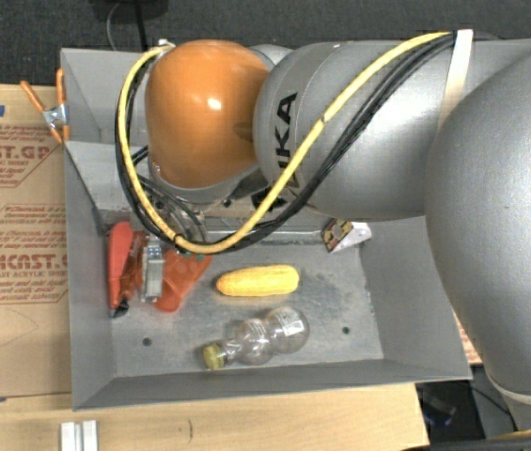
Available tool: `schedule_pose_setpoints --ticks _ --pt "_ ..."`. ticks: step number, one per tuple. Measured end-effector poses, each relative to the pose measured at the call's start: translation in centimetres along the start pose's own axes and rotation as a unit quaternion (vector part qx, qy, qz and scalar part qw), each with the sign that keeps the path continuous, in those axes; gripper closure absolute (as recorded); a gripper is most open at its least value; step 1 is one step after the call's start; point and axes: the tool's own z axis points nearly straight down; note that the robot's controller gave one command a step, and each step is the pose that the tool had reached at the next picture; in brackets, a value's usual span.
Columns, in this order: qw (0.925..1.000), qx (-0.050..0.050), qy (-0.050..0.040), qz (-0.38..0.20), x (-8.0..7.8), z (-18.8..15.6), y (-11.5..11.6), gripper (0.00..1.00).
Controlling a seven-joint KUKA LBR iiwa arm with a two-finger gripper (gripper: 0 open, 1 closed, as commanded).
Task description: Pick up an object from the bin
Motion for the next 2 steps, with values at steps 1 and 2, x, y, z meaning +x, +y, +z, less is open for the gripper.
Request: schedule_pose_setpoints --ticks 1,2 --pt "1.0 -0.001 -0.0038 0.001 -0.2 -0.5 -0.1 0.0" --pt "0.9997 -0.001 -0.0025 -0.026 -1.9 -0.6 -3.4 0.0"
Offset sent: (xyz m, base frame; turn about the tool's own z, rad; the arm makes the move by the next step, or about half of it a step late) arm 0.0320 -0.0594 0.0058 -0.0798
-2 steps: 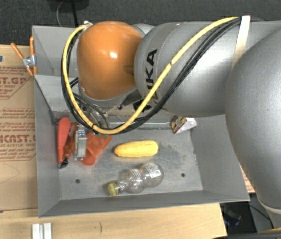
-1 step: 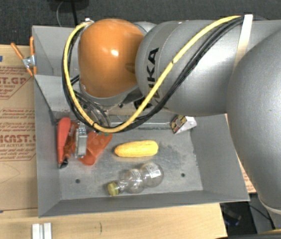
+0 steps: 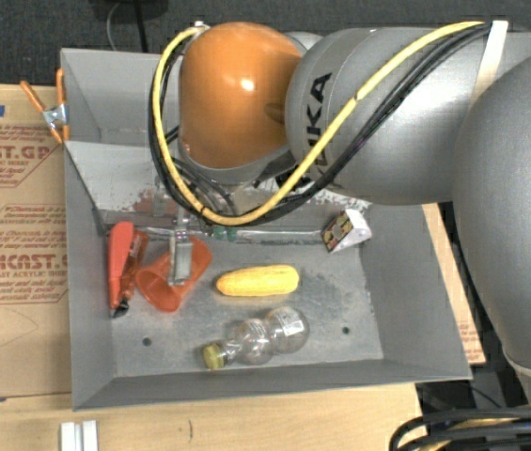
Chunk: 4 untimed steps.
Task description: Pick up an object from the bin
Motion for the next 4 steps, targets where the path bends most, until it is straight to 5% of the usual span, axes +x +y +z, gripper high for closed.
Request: schedule_pose_setpoints --ticks 1,2,3,4 --pt "1.0 -0.001 -0.0054 0.0 -1.7 4.5 -1.3 0.0" --pt "0.9995 0.0 -0.0025 -0.031 -0.6 11.5 -2.2 0.0" --pt "0.999 -0.001 -0.0056 -0.044 0.3 16.3 -3.3 1.0" --pt "0.999 -0.001 -0.0056 -0.044 0.3 16.3 -3.3 1.0"
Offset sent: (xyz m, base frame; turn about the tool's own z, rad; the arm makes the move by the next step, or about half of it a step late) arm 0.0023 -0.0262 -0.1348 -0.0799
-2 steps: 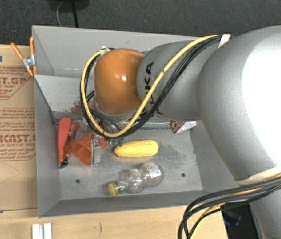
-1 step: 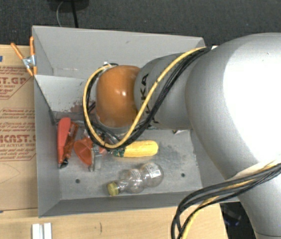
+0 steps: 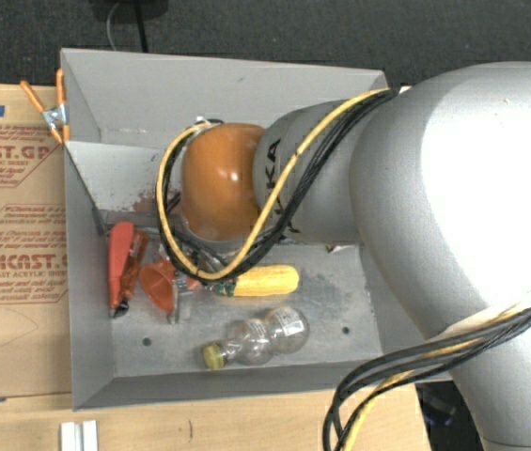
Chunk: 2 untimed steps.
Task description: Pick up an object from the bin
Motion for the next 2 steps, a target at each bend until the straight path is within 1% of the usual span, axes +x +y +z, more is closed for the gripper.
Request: schedule_pose_setpoints --ticks 1,2 --pt "0.9999 -0.001 -0.0014 -0.01 0.08 -12.36 -1.48 1.0" --pt "0.9999 -0.001 -0.0011 -0.01 0.1 -12.34 -1.48 1.0"
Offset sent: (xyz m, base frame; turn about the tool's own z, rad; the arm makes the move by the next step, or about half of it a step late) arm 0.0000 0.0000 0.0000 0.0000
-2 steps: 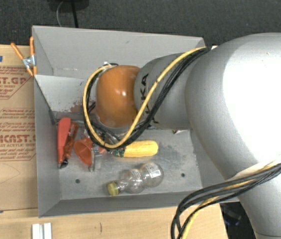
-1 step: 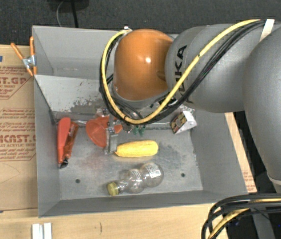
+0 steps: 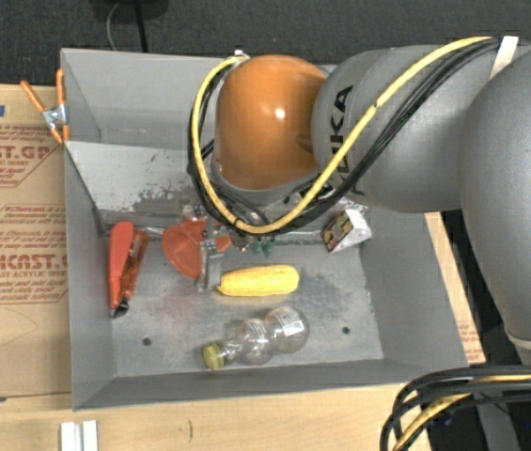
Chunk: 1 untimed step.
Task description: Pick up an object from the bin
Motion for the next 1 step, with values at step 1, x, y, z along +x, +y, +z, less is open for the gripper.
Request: schedule_pose_setpoints --ticks 1 --pt "1.0 0.001 0.0036 -0.003 -0.09 -3.08 0.03 1.0"
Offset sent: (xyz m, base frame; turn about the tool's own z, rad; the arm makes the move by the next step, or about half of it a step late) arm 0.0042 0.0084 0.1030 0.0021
